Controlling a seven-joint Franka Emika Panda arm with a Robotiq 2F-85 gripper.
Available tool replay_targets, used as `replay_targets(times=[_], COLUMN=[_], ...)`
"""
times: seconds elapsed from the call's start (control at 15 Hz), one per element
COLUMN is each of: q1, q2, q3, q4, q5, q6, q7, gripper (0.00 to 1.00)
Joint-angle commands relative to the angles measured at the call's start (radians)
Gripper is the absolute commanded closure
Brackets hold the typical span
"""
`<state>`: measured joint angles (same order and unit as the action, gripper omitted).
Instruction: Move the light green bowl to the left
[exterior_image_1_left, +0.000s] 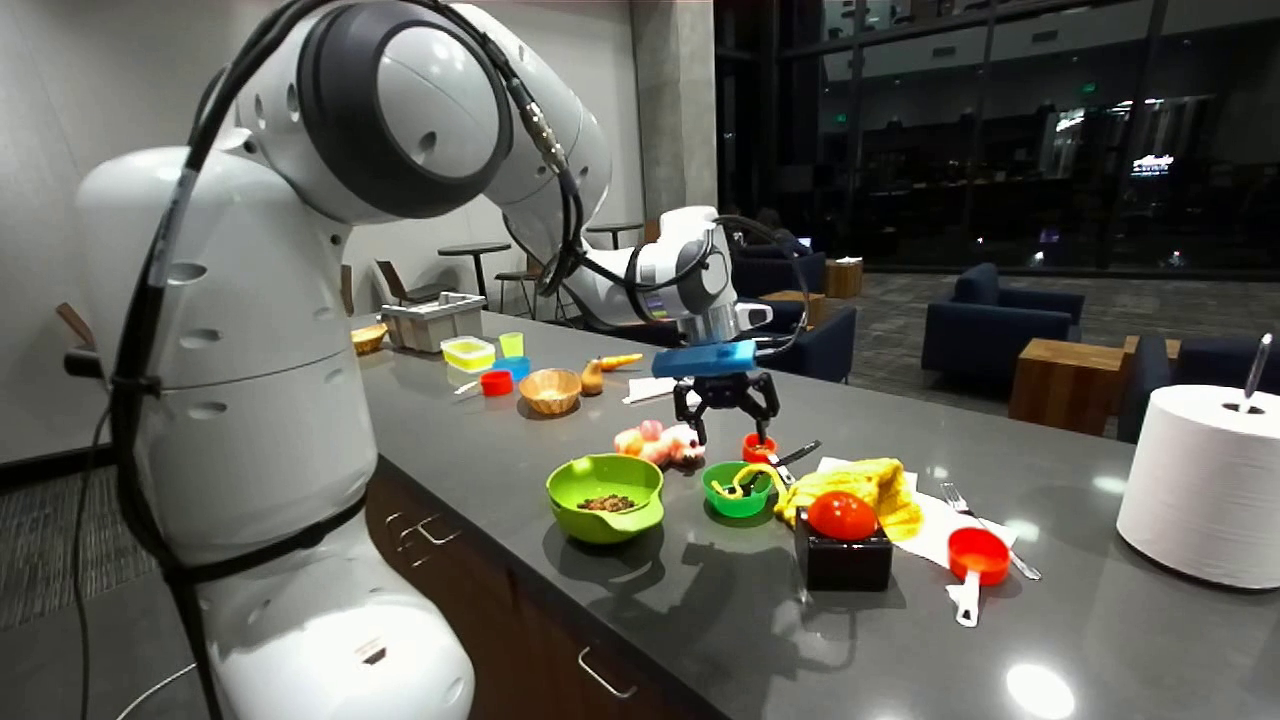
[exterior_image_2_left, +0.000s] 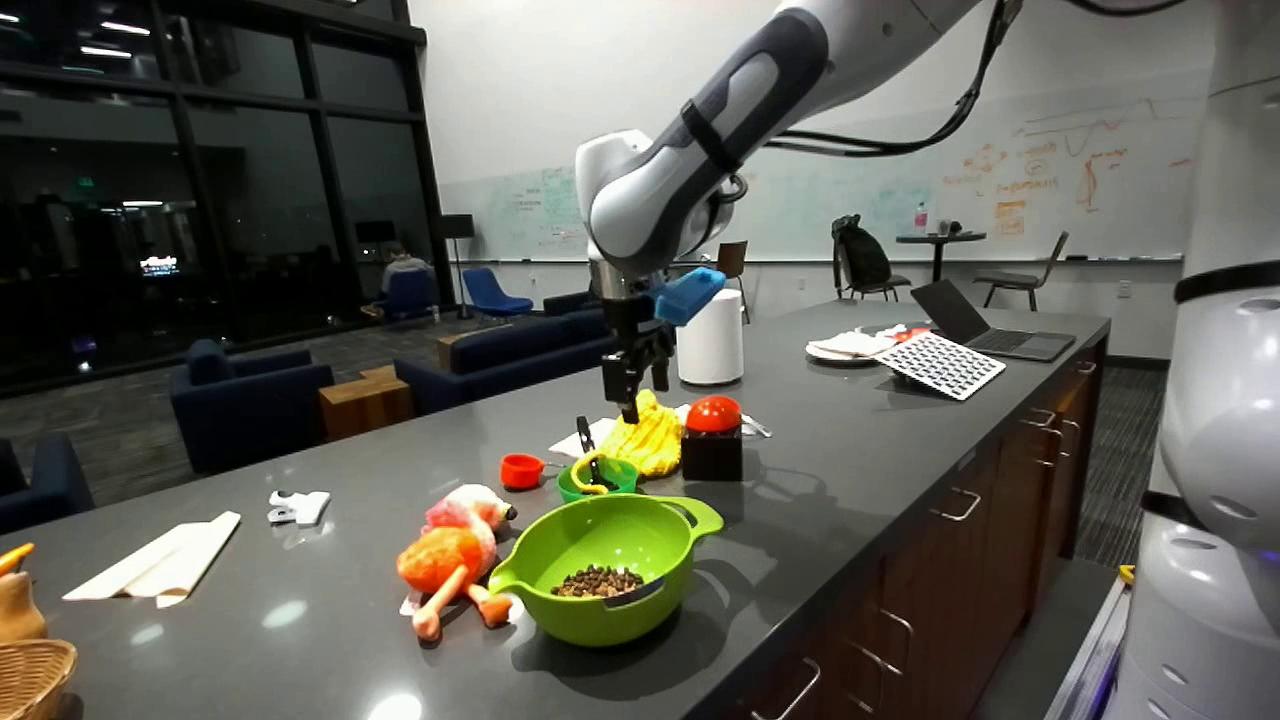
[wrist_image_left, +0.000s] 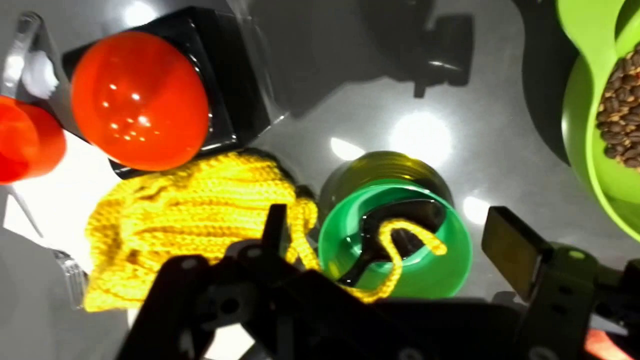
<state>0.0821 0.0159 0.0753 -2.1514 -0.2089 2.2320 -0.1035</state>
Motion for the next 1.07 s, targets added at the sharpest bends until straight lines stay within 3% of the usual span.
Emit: replay_targets(times=[0.0, 0.47, 1.0], q1=[-0.027, -0.084, -0.108], q2=[-0.083, -0.182, -0.269], q3=[-0.026, -0.069, -0.082], q4=[-0.035, -0.029, -0.027], q5=[0.010, 0.060, 0.092], q6=[-0.017, -0.084, -0.157], q7=[0.127, 0.248, 0.266], gripper=[0.00, 0.00, 0.00])
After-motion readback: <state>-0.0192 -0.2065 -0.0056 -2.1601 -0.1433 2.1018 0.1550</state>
